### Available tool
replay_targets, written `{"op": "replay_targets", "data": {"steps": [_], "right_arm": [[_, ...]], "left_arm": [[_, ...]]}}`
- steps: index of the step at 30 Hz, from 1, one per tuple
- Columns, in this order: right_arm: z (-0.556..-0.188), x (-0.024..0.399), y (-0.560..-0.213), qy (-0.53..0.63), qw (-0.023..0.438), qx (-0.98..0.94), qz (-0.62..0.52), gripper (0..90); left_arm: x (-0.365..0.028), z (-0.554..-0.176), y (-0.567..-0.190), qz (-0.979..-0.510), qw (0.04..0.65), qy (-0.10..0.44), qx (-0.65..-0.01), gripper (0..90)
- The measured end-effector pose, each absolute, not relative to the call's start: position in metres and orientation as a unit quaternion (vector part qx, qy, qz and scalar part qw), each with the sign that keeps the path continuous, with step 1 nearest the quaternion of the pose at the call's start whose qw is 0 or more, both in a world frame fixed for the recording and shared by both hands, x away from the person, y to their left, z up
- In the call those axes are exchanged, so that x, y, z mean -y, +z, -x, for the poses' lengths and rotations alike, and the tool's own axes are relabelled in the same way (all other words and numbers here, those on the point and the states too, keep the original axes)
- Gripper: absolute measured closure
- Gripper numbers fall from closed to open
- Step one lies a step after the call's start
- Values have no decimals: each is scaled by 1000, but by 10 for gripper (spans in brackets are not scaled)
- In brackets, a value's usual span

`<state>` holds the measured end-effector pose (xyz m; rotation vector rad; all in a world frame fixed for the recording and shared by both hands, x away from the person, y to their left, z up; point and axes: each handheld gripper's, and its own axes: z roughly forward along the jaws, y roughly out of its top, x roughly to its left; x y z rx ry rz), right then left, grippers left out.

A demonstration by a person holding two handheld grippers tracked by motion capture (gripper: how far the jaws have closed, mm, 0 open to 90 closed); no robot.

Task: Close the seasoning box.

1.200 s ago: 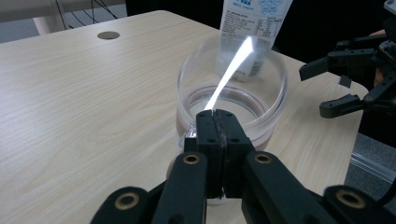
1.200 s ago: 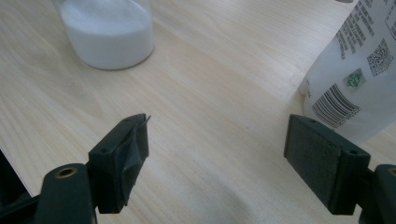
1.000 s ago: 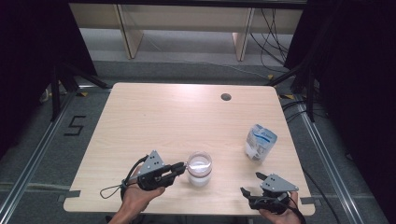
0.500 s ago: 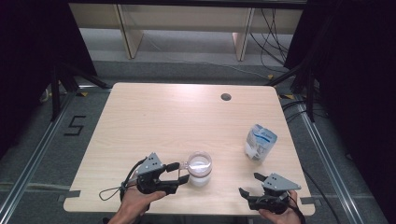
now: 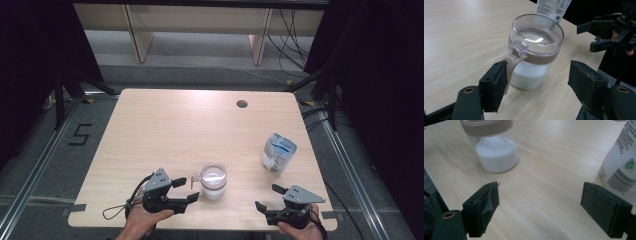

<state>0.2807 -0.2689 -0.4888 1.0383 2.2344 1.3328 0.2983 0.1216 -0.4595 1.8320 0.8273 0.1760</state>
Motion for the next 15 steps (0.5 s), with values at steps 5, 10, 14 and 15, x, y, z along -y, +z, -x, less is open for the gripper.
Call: {"op": "replay_targets", "data": {"steps": [5,10,14,15], "right_arm": [[-281,268,-489,466,167,-790,-362,159],[-282,266,-489,468,164,-791,-358,159],[-282,264,-489,467,169,-792,-355,159],[-282,264,-489,466,164,-794,-354,159]], "left_arm": [[-125,-295,-463,-772,527,81,-346,286],[-128,-291,-466,-778,517,89,-347,263],[-130,-289,-470,-781,516,93,-340,249],[-131,-289,-470,-782,514,93,-339,244]]}}
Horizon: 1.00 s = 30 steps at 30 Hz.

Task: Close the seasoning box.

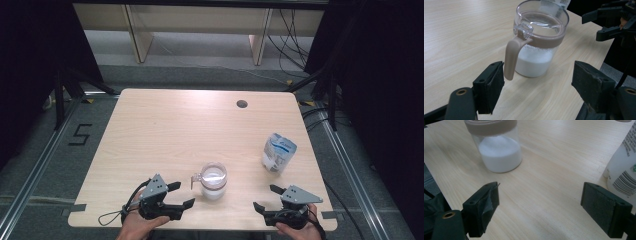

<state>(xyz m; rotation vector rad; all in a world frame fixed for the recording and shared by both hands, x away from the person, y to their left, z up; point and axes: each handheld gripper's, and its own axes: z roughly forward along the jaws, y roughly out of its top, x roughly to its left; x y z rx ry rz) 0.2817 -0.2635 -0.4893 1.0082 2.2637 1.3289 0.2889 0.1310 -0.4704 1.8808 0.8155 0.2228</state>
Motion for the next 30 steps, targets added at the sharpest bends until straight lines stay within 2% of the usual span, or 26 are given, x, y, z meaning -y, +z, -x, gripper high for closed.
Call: {"op": "replay_targets", "data": {"steps": [3,5,15,18,20,23,30], "right_arm": [[-281,264,-489,461,171,-795,-355,159],[-282,263,-490,467,157,-793,-358,159],[-280,264,-488,452,173,-797,-362,159],[-276,260,-489,449,151,-797,-374,159],[-276,261,-490,440,160,-806,-363,159],[-274,260,-491,440,145,-809,-361,159],[-270,262,-491,426,159,-810,-371,159]], "left_arm": [[-133,-288,-473,-780,515,92,-343,239],[-135,-287,-474,-782,510,94,-345,237],[-138,-281,-480,-784,500,97,-355,215],[-140,-280,-483,-793,493,102,-343,211],[-140,-279,-485,-795,490,103,-343,207],[-141,-278,-489,-796,487,101,-344,196],[-138,-275,-497,-800,483,105,-340,182]]}}
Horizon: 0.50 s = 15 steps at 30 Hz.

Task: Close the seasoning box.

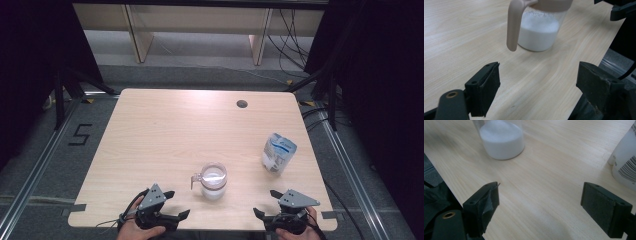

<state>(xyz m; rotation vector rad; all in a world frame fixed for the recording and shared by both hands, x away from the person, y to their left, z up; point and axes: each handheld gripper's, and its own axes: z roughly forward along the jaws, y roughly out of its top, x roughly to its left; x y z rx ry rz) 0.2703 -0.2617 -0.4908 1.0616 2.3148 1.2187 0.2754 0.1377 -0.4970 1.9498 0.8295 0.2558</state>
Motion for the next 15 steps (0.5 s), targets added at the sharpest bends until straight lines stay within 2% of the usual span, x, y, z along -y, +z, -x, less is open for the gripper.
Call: {"op": "replay_targets", "data": {"steps": [10,12,15], "right_arm": [[-271,261,-493,418,150,-823,-355,160],[-271,261,-493,419,167,-816,-360,160],[-268,260,-492,409,151,-812,-387,160]], "left_arm": [[-138,-275,-502,-795,475,105,-362,164],[-139,-275,-501,-795,473,107,-364,164],[-139,-275,-502,-795,473,106,-364,164]]}}
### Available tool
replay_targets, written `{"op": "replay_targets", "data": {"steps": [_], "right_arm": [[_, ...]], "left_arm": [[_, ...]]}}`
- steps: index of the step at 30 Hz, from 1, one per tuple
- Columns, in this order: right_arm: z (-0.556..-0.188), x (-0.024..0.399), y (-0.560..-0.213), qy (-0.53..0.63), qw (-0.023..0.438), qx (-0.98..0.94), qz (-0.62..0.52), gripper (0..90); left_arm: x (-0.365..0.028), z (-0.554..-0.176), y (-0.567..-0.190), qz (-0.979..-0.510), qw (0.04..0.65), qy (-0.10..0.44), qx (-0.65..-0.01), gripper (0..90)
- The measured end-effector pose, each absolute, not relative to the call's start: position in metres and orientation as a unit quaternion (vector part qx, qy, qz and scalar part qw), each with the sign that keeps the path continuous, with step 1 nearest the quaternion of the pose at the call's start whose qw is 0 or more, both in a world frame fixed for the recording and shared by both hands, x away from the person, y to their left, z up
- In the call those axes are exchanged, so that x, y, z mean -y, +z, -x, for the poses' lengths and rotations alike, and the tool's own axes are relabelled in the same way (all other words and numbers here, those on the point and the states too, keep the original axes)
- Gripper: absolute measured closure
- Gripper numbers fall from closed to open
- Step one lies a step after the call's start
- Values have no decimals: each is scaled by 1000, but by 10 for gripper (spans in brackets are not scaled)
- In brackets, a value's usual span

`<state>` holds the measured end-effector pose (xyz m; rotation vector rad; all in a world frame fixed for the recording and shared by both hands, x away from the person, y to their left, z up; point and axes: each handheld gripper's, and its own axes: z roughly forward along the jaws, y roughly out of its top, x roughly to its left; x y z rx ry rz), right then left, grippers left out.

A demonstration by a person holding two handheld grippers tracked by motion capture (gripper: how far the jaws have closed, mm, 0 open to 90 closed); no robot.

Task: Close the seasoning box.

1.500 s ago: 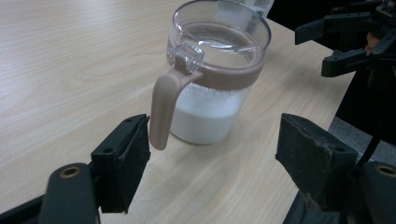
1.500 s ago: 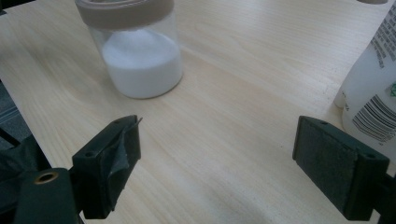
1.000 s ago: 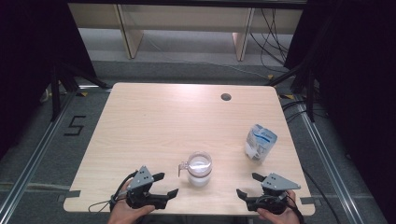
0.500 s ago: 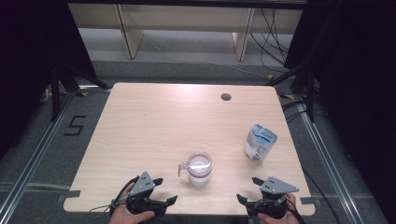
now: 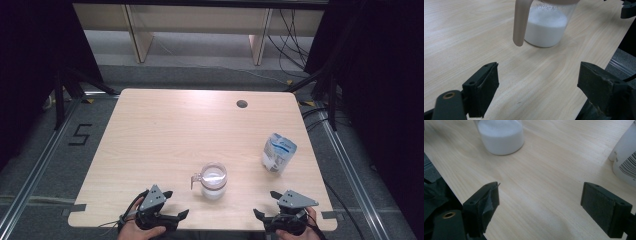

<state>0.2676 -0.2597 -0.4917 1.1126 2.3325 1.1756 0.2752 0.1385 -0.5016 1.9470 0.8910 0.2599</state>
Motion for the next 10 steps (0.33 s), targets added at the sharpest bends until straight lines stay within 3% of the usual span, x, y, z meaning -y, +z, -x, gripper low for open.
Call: {"op": "replay_targets", "data": {"steps": [10], "right_arm": [[-272,261,-493,413,161,-817,-367,160]], "left_arm": [[-139,-275,-502,-795,473,105,-365,164]]}}
